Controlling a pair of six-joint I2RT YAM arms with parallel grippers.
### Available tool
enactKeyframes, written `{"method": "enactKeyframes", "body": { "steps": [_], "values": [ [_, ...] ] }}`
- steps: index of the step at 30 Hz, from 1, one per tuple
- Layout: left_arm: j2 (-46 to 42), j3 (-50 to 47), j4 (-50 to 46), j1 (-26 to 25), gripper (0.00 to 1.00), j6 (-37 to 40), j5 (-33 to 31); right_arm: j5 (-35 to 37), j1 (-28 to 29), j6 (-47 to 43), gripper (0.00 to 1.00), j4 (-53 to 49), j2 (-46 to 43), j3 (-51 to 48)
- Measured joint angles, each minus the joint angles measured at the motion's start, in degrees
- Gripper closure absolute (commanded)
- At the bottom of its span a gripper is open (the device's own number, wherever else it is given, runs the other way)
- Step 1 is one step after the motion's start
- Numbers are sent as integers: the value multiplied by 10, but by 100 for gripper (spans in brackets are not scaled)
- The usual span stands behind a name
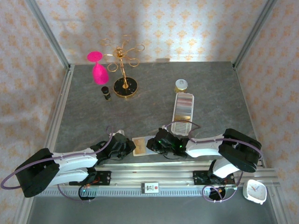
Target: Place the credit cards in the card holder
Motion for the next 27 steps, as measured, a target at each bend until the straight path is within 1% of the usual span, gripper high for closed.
{"method": "enactKeyframes", "body": {
  "steps": [8, 19, 20, 24, 27],
  "values": [
    [0, -1, 0, 0, 89, 0, 0, -2, 0, -2, 83, 17, -7, 0],
    [-10, -10, 8, 0, 85, 0, 4, -2, 0, -2, 82, 19, -6, -1],
    [-12, -12, 9, 0, 85, 0, 4, -2, 0, -2, 83, 19, -2, -1],
    [-22, -19, 10, 0, 83, -1, 4, -2, 0, -8, 100, 15, 12, 0],
    [-29, -24, 13, 0, 80, -1, 4, -1, 0, -12, 100, 2, 14, 3]
  ]
}}
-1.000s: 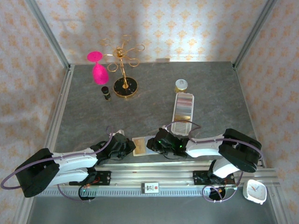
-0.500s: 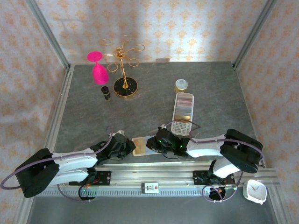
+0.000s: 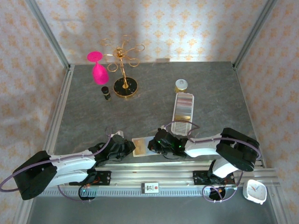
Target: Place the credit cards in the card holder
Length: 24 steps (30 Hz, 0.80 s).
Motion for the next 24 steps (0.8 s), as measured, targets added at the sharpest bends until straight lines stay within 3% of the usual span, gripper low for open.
{"method": "enactKeyframes", "body": {
  "steps": [10, 16, 18, 20, 24],
  "values": [
    [-7, -6, 10, 0, 78, -1, 0, 34, 0, 1, 100, -24, -67, -20],
    [-13, -11, 15, 0, 75, -2, 0, 21, 0, -1, 100, 4, -56, -23],
    [-21, -16, 18, 0, 73, -5, 0, 11, 0, -4, 96, 14, -35, -18],
    [-31, -22, 21, 0, 71, -8, 0, -2, 2, -9, 84, 20, -10, -6],
    [-67, -42, 24, 0, 67, -19, -1, -30, 5, -21, 76, 50, 15, 15]
  ]
}}
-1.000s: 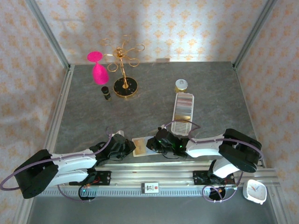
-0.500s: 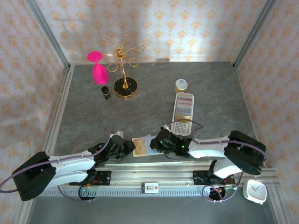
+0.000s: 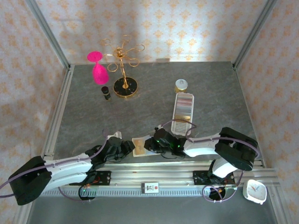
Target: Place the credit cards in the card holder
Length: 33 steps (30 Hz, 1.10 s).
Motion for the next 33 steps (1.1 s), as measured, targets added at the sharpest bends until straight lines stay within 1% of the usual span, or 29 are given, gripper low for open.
{"method": "enactKeyframes", "body": {
  "steps": [2, 6, 10, 14, 16, 18, 20, 23, 26, 27, 30, 33],
  "values": [
    [-26, -12, -2, 0, 65, -9, -2, -16, 0, 0, 67, 28, 6, 7],
    [-65, -22, -21, 0, 63, -24, -9, -41, 0, 5, 62, 81, 14, 10],
    [-88, -24, -43, 0, 62, -31, -18, -57, 0, 9, 61, 111, 30, 20],
    [-99, -24, -56, 0, 62, -38, -25, -54, -1, 5, 63, 106, 28, 21],
    [-100, -24, -59, 0, 61, -41, -28, -50, -9, -5, 65, 93, 7, 16],
    [-100, -24, -59, 0, 60, -41, -30, -43, -28, -23, 65, 72, -36, 7],
    [-98, -24, -59, -1, 56, -41, -30, -35, -55, -54, 65, 44, -87, 5],
    [-87, -7, -72, -12, 45, -39, -44, -7, -96, -141, 65, -31, -171, 21],
    [-59, 20, -95, -28, 43, -32, -65, 20, -117, -286, 65, -113, -236, 66],
    [-48, 29, -101, -33, 42, -29, -71, 23, -119, -353, 64, -138, -256, 84],
    [-19, 56, -118, -41, 38, -23, -80, 32, -119, -565, 56, -208, -299, 128],
    [2, 76, -135, -45, 34, -16, -91, 78, -119, -750, 51, -270, -316, 155]
  ]
}}
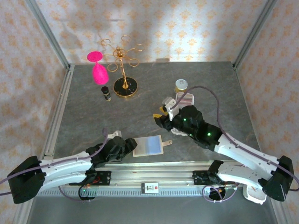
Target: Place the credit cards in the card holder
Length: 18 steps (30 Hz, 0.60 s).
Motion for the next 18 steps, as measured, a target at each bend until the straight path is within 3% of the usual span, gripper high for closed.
{"method": "enactKeyframes", "body": {
  "steps": [3, 10, 13, 18],
  "values": [
    [10, 14, -18, 0, 28, 7, -13, 31, -23, -157, 41, -54, 6, 3],
    [-5, 24, -54, 0, 25, 19, -41, 10, -191, -403, 14, -129, 47, -19],
    [-25, 24, -63, 0, 25, 21, -54, -10, -236, -468, 12, -123, 74, -33],
    [-44, 25, -74, 2, 25, 24, -66, -27, -280, -555, 15, -96, 143, -38]
  ]
}}
